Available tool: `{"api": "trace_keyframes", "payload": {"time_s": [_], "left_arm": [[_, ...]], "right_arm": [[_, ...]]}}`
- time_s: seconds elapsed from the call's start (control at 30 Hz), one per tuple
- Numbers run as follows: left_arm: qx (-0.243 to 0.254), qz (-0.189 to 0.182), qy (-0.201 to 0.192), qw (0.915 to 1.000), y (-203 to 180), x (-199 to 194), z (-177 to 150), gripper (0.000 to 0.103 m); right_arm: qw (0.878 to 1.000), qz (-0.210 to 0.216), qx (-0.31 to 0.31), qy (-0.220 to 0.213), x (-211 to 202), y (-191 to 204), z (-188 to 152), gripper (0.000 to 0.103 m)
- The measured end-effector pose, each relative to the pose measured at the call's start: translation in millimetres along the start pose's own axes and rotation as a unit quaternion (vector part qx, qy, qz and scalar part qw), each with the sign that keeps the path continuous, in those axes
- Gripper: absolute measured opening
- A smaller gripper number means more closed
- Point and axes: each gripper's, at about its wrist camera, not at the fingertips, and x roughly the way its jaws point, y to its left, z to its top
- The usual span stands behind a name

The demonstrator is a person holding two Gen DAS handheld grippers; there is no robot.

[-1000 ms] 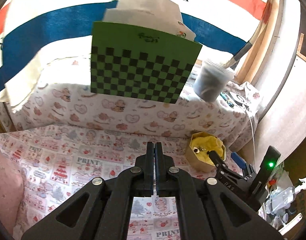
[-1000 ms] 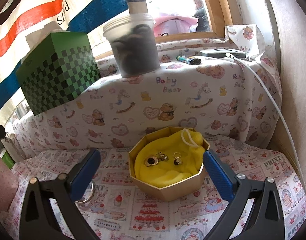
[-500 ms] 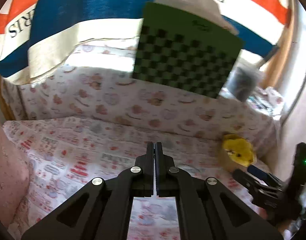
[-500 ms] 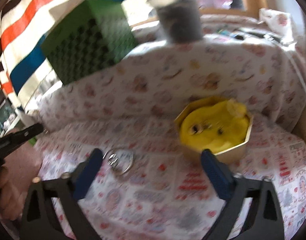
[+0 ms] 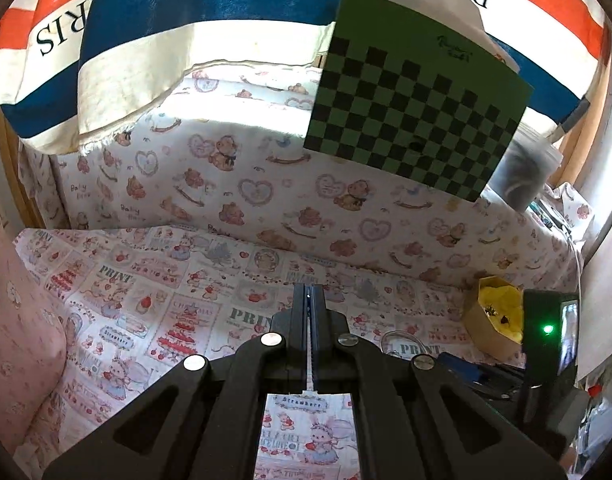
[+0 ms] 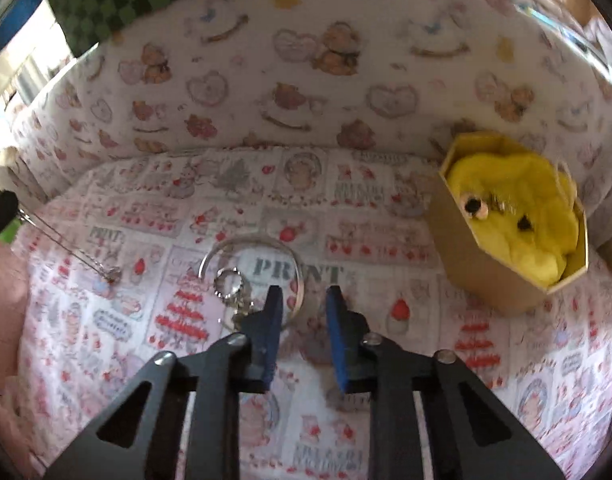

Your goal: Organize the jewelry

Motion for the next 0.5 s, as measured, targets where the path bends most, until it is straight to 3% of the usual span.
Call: {"api": "trace_keyframes", "payload": {"time_s": [0.1, 0.23, 0.5], "left_arm": [[-0.011, -0.005, -0.001, 0.9999, 6.1, -1.7, 2.6, 0.0], [-0.009, -0.017, -0.021, 0.9996, 8.0, -13.1, 4.6, 0.0], [-0.002, -0.009, -0.034, 0.9994, 7.2, -19.2, 5.6, 0.0]], "right_arm": [[1.0, 0.006, 0.016, -0.015, 1.4, -1.2, -2.2, 0.003], [0.997, 0.051, 0.034, -0.046, -8.1, -14.1, -9.1, 0.003], [0.99, 0.067, 0.008, -0.122, -54.8, -27.0, -18.0, 0.003]]}}
